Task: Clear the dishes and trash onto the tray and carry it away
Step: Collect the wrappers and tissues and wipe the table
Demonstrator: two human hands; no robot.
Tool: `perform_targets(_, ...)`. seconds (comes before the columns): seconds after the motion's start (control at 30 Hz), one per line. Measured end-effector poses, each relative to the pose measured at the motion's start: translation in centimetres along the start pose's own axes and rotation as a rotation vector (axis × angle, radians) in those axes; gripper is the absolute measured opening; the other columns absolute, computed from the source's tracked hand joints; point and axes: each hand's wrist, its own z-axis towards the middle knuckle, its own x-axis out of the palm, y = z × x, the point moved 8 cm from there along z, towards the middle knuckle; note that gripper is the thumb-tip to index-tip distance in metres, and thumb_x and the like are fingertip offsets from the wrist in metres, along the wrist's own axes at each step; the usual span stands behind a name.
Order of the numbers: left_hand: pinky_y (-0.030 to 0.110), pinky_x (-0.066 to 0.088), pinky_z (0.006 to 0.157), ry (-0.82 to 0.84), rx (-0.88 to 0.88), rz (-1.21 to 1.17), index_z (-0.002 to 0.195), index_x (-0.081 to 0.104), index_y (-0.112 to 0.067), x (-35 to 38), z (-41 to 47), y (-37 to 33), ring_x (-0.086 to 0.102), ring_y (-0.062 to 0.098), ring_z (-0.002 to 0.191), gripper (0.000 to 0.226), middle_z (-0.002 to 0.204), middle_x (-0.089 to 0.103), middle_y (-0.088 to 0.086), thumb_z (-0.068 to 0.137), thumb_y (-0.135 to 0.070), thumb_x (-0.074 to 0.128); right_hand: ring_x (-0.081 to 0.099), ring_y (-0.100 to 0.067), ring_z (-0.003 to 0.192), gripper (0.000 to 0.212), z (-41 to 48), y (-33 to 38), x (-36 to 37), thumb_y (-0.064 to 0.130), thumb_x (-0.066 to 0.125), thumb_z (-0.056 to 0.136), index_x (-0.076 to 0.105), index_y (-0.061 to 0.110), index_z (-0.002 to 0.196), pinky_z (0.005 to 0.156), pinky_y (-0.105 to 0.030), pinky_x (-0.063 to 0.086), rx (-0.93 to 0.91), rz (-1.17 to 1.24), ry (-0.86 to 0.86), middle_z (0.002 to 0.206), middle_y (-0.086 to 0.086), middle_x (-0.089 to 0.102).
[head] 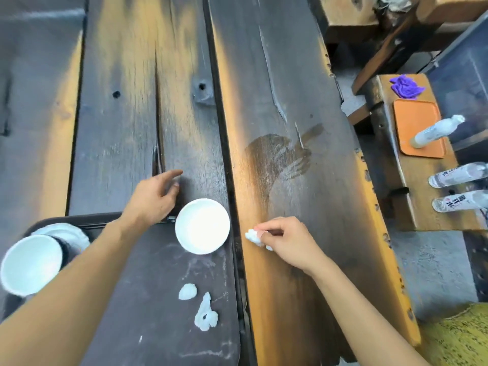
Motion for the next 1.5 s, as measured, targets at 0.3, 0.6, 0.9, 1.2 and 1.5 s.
perform_targets(0.3,0.039,0.044,0.107,-0.099,0.097,0.022,0.136,0.061,-0.014,0.3,-12.3,5.3,0.053,0.025,0.132,0.043,0.145,0.056,0.004,0.093,-0.016,0.062,0.065,0.0,0.097,0.021,-3.5,0.9,7.9,0.019,0.065,0.089,0.078,0.025,0.105,0.086,-0.016,0.051,-0.019,-0.023,-0.125,0.099,0.021,0.066)
perform_targets(0.6,0.053,0.018,0.118,0.265,-0.008,0.378,0.159,0.013,-0.037,6.1,-20.1,10.8,-0.002,0.03,0.154,0.068,0.168,-0.007,-0.001,0.1,-0.039,0.046,0.058,-0.012,0.109,0.027,-6.3,0.2,16.4,0.014,0.057,0.095,0.072,0.017,0.117,0.095,-0.017,0.041,-0.062,-0.292,-0.203,0.12,0.006,0.063)
perform_targets(0.9,0.05,0.014,0.121,0.316,0.039,0.333,0.159,0.017,-0.034,5.8,-20.6,11.3,-0.004,0.028,0.154,0.061,0.168,-0.007,-0.001,0.102,-0.035,0.04,0.055,-0.02,0.116,0.033,-7.5,0.6,18.1,0.01,0.06,0.094,0.067,0.013,0.126,0.102,-0.028,0.044,-0.083,-0.426,-0.295,0.128,0.0,0.062)
perform_targets(1.2,0.033,0.047,0.101,0.039,0.119,-0.168,0.129,0.066,-0.018,-1.6,-21.6,13.9,0.062,0.017,0.116,0.038,0.126,0.067,-0.005,0.094,-0.007,0.055,0.063,-0.025,0.095,0.029,-10.8,0.7,15.9,0.018,0.038,0.104,0.054,0.016,0.128,0.08,-0.036,0.049,0.015,-0.276,-0.567,0.104,-0.005,0.067)
perform_targets(1.5,0.024,0.051,0.088,-0.484,-0.139,-0.596,0.085,0.069,-0.026,-11.4,-26.8,22.7,0.068,0.009,0.098,0.038,0.099,0.074,-0.01,0.094,0.006,0.049,0.05,-0.026,0.101,0.031,-10.2,0.0,14.7,-0.015,0.046,0.082,0.063,0.011,0.08,0.083,-0.027,0.034,0.03,-0.353,-0.577,0.099,-0.006,0.05)
